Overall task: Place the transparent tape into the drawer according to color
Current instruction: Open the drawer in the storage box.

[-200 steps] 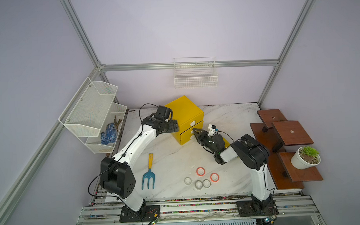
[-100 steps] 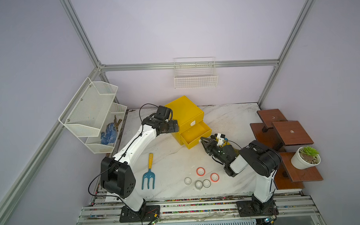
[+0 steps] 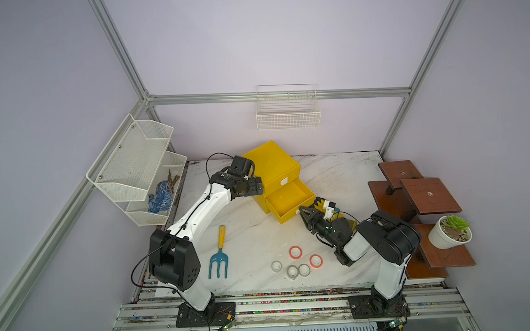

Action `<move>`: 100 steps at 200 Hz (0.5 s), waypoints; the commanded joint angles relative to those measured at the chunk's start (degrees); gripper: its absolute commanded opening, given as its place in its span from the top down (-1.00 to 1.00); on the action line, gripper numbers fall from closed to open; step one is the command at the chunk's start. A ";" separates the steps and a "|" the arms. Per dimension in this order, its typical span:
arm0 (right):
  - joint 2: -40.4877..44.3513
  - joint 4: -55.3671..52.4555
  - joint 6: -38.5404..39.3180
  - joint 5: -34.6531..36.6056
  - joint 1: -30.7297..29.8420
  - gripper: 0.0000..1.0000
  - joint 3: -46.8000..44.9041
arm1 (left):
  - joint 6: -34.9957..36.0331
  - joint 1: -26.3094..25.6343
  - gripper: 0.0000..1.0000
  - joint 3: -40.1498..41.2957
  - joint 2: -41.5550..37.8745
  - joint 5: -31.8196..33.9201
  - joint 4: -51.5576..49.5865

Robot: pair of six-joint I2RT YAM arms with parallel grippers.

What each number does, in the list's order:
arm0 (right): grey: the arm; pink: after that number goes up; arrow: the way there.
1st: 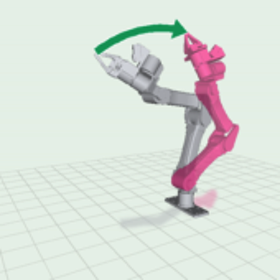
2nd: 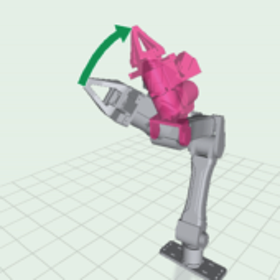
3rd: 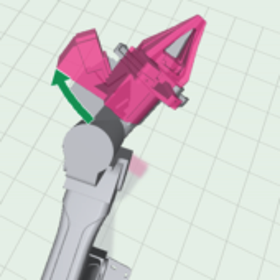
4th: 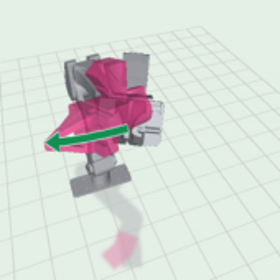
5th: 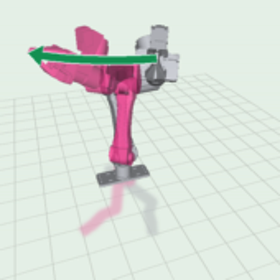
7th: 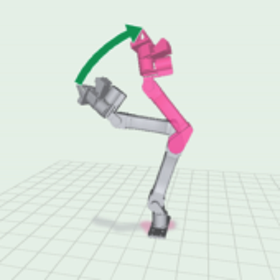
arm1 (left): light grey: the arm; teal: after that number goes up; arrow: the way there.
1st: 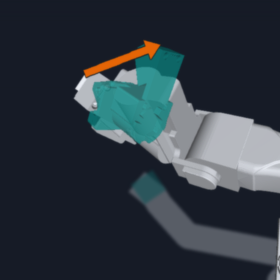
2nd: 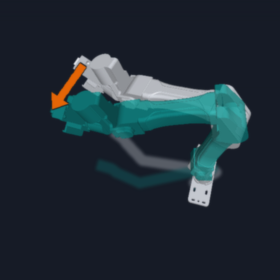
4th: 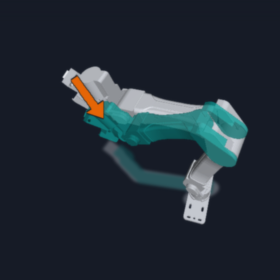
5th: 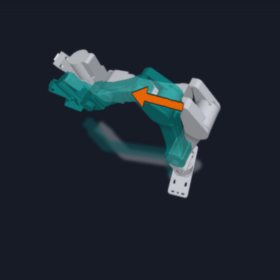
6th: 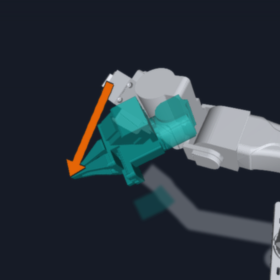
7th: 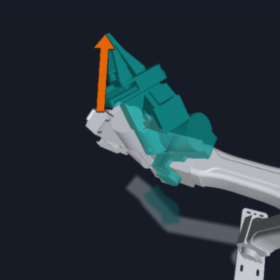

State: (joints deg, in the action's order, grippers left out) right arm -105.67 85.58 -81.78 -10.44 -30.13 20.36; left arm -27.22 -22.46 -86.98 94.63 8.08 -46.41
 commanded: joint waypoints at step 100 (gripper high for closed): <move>23.65 -24.21 9.58 -0.22 0.32 -0.23 -1.91 | -1.49 0.22 -1.00 0.26 -6.54 -2.76 1.52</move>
State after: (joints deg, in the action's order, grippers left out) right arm -89.65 71.96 -77.76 -11.44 -30.00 18.65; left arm -27.49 -22.39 -86.98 92.42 6.79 -46.48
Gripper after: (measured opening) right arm 0.601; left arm 0.999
